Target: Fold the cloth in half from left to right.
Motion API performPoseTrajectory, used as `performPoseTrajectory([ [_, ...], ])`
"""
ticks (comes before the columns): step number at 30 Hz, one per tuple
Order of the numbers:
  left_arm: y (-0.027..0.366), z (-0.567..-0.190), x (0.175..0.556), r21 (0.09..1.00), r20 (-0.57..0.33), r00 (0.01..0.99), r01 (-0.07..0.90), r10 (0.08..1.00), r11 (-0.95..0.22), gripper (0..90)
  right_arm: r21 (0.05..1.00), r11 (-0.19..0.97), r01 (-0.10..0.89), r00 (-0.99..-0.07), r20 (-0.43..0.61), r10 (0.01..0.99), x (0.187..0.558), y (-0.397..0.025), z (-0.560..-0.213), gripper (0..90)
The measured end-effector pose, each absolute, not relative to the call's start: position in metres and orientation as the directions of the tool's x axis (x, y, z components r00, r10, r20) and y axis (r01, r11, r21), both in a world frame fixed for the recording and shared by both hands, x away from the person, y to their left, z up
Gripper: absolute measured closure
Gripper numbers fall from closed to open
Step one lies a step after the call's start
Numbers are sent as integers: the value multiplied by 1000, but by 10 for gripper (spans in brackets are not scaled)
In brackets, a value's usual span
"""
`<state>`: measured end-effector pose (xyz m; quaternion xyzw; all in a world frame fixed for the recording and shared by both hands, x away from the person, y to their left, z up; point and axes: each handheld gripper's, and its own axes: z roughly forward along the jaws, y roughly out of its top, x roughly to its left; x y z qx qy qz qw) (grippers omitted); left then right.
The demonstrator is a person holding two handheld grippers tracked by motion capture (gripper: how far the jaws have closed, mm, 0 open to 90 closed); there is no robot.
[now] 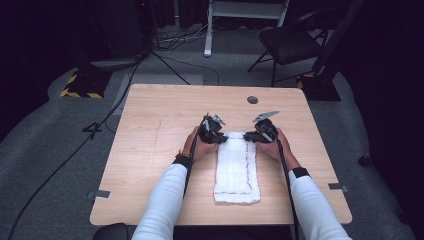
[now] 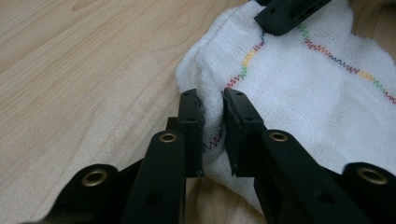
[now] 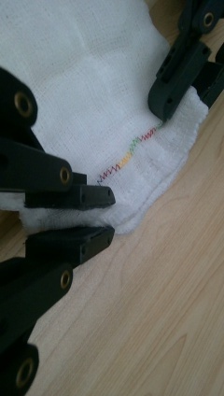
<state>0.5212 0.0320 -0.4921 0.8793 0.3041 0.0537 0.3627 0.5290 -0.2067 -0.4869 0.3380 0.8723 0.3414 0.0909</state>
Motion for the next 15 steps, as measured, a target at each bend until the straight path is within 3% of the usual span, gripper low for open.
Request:
performPoseTrajectory([
  [5, 33, -490, 522, 668, -103, 800, 496, 590, -555, 811, 643, 585, 495, -762, -3, 648, 527, -199, -483, 832],
  [15, 41, -472, 531, 686, -50, 777, 483, 627, -544, 820, 700, 571, 429, -749, -77, 658, 527, -189, -471, 841],
])
